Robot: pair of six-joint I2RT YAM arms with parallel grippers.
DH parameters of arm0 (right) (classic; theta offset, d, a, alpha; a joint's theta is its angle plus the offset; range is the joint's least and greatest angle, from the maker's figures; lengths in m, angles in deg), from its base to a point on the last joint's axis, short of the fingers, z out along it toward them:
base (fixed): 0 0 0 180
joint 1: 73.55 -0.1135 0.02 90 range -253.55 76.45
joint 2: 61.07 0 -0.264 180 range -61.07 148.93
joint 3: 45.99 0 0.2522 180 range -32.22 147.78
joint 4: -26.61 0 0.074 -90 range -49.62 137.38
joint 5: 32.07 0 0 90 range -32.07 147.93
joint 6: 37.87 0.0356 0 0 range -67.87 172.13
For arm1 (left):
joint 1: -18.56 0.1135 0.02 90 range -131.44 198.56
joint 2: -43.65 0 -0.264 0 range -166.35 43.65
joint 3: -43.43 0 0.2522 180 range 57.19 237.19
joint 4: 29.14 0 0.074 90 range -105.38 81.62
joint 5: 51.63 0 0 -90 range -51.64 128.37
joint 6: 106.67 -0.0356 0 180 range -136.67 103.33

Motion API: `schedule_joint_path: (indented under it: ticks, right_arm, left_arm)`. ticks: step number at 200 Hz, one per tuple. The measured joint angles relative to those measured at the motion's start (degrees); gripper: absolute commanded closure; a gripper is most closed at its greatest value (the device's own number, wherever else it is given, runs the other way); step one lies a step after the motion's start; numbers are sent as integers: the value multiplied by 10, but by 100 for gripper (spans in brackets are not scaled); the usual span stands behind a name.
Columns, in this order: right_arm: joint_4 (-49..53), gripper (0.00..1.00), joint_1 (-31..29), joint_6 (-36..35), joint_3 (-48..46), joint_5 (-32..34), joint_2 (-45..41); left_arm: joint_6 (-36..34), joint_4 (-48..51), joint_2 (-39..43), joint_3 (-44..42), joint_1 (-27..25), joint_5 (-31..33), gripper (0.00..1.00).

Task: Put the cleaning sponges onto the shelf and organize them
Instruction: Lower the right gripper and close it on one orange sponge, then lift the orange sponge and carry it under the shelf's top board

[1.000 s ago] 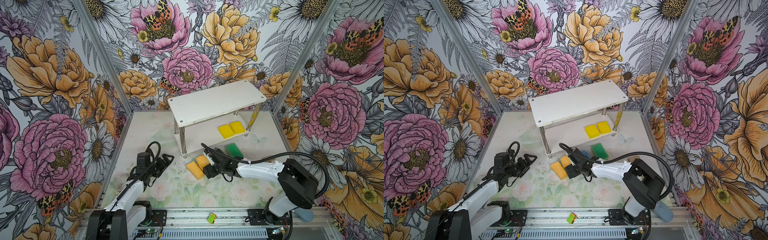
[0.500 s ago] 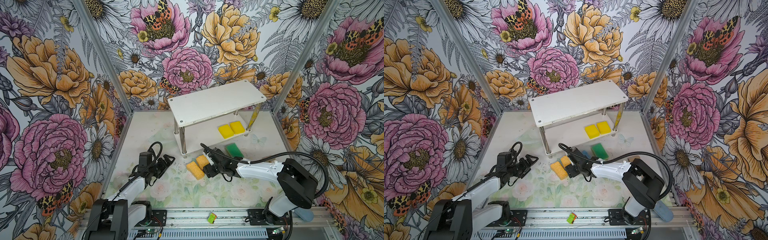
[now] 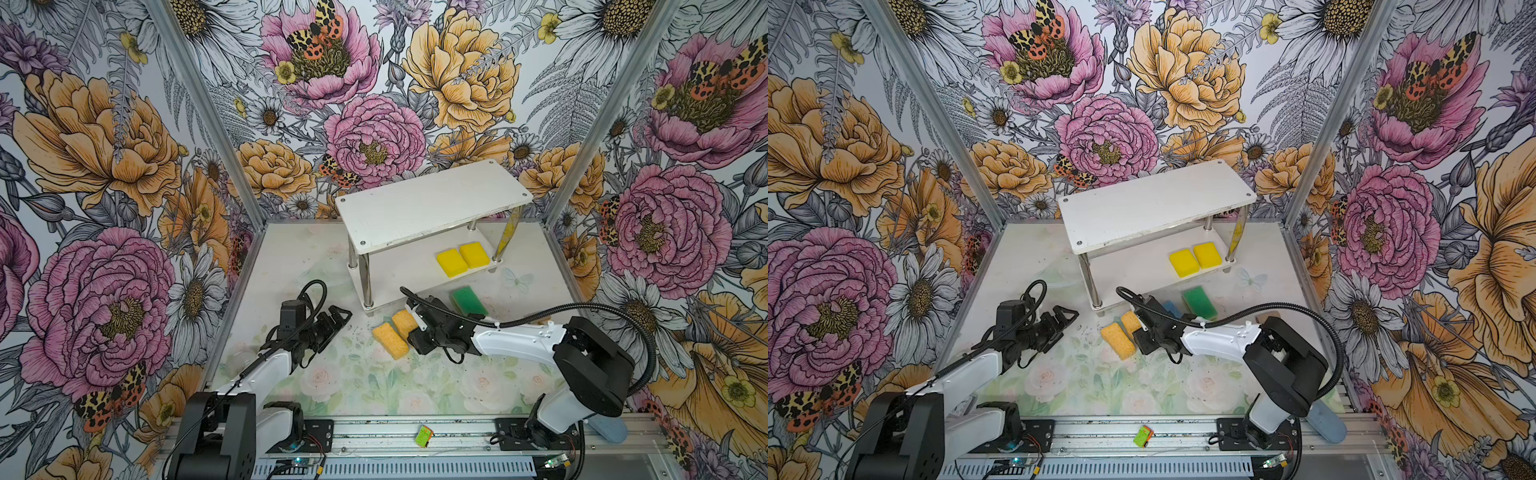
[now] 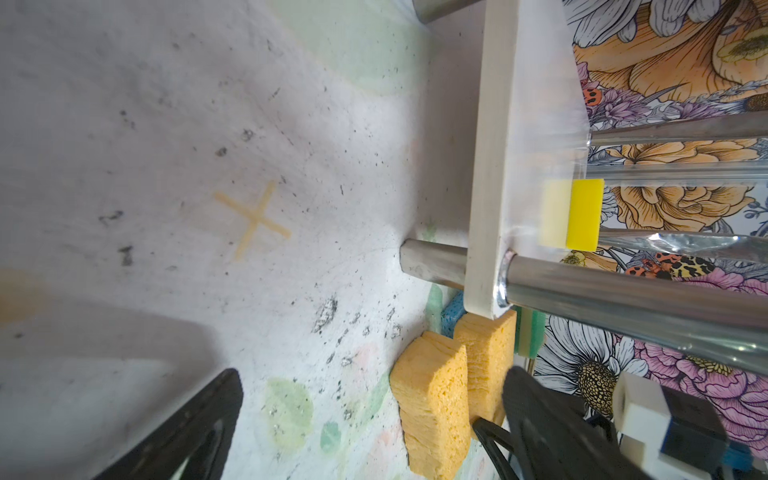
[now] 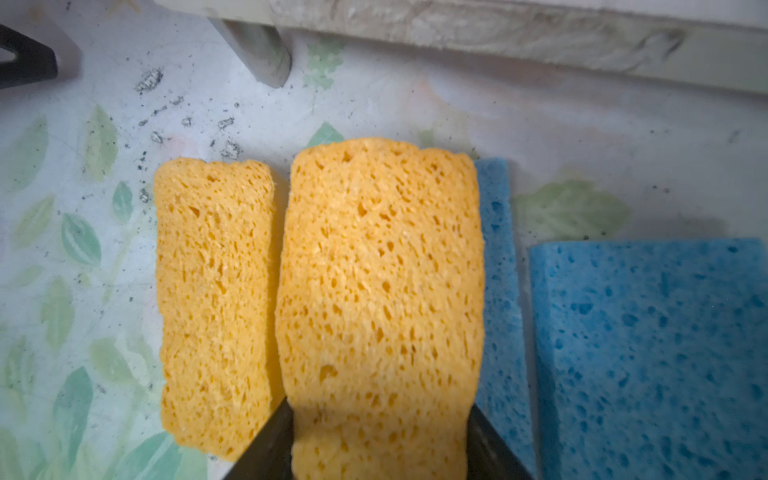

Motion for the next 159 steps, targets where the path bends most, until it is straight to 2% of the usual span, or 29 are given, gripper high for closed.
schedule_joint_path:
  ticks: [43, 80, 127, 159]
  right_arm:
    - [0, 58, 2, -1, -2, -4, -46]
    - [0, 59, 27, -6, -23, -18, -107]
    - [10, 59, 125, -40, -37, -51, -193]
    - [26, 59, 186, -73, -26, -70, -207]
  left_arm:
    - [0, -2, -10, 1, -2, 2, 1]
    - [0, -6, -14, 6, -7, 4, 1]
    - [0, -10, -19, 9, -8, 4, 1]
    - [0, -10, -28, 12, -10, 4, 1]
